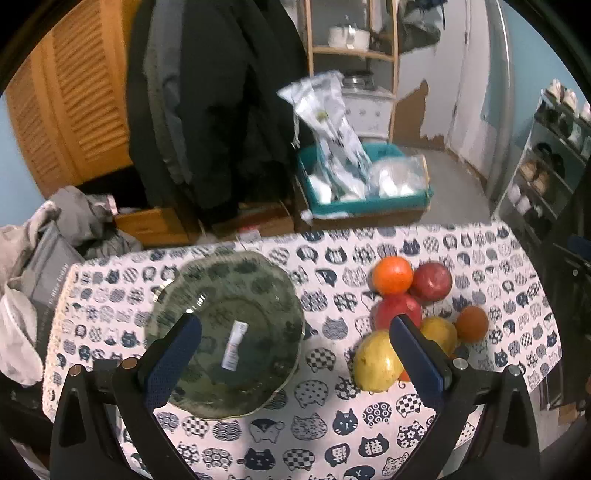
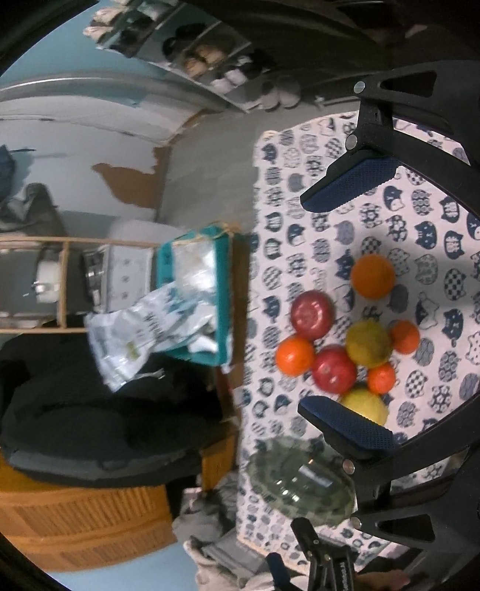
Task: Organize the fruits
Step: 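Grasp the large green pear with the left tool while the right tool grasps the large orange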
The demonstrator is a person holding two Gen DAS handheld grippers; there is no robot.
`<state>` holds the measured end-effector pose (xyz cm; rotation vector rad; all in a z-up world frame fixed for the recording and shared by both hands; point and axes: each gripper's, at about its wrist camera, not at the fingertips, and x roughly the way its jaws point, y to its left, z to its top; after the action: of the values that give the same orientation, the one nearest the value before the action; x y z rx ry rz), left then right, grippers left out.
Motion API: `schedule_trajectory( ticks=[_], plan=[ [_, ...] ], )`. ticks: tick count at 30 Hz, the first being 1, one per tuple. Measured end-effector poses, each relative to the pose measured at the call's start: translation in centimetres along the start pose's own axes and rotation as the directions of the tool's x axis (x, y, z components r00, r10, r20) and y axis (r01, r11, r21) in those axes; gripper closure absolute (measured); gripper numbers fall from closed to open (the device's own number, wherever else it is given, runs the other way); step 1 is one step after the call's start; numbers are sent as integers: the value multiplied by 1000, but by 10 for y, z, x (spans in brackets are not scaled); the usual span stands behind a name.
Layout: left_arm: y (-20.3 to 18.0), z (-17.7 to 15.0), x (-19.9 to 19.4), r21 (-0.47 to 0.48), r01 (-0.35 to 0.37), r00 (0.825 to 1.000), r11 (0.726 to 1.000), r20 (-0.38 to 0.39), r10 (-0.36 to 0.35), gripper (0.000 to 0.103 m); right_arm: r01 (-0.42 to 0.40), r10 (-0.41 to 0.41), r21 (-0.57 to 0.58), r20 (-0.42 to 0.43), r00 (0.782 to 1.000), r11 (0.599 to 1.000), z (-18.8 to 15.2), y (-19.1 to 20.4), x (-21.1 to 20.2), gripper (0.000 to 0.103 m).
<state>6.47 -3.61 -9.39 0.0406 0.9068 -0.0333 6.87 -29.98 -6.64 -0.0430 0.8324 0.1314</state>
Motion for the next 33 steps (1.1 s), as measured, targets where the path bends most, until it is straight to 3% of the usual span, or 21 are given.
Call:
schedule_trajectory(
  ticks=[10, 20, 31, 33],
  plan=[
    [-29, -12, 55, 22, 67, 989, 998, -135, -63, 0, 47, -47, -6, -175, 983, 999, -27, -16, 64, 7],
    [-53, -26, 103, 60, 99, 968, 993, -236, -82, 0, 40, -34, 14, -332, 943, 999, -60, -36, 121, 8],
    [-72, -40, 135, 73, 142, 943, 987, -313, -112, 0, 4, -3, 2, -423, 906, 1000, -84, -34, 162, 12],
    [-75, -42, 139, 67, 155, 939, 986, -320, -126, 0, 0, 0, 2, -437, 899, 1000, -87, -33, 169, 16]
  ],
)
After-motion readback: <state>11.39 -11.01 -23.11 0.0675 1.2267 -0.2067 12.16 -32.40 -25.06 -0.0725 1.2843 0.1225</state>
